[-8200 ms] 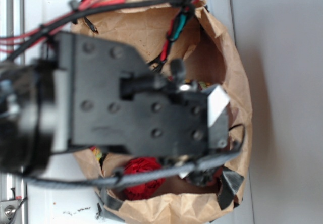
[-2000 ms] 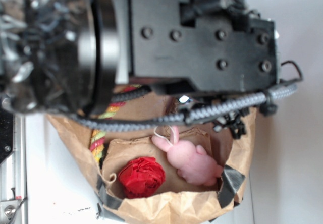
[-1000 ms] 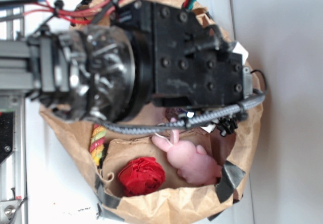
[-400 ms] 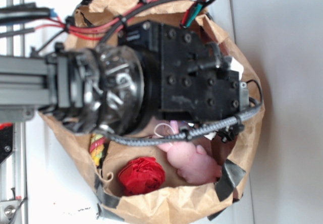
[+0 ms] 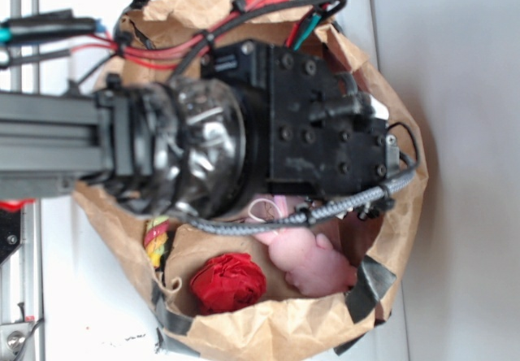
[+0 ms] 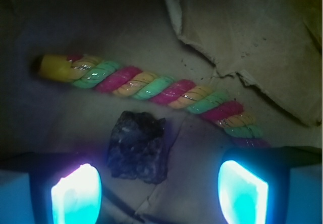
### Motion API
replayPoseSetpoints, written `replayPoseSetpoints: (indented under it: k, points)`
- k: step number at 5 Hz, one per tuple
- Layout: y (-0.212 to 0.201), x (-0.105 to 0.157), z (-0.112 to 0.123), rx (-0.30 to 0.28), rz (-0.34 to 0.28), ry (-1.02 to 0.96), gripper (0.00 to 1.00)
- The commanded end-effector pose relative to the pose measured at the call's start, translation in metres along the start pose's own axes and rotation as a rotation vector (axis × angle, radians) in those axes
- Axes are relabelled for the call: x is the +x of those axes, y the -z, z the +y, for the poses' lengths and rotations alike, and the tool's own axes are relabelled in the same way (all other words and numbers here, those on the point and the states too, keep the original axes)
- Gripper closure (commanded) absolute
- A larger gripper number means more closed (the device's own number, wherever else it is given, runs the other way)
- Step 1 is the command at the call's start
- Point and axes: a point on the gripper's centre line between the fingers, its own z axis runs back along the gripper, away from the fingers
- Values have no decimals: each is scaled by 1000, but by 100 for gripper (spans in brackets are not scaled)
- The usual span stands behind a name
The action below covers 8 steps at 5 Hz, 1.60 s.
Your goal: Grab the rock.
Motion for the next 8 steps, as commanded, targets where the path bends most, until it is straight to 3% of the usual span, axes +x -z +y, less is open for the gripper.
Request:
replayPoseSetpoints:
  k: [1,2,8]
  points:
    - [-5,7,-19,-39,-67,24,0]
    - [-2,3,-20,-61,-50,-2,0]
    - [14,0,-28,-18,-83,11,0]
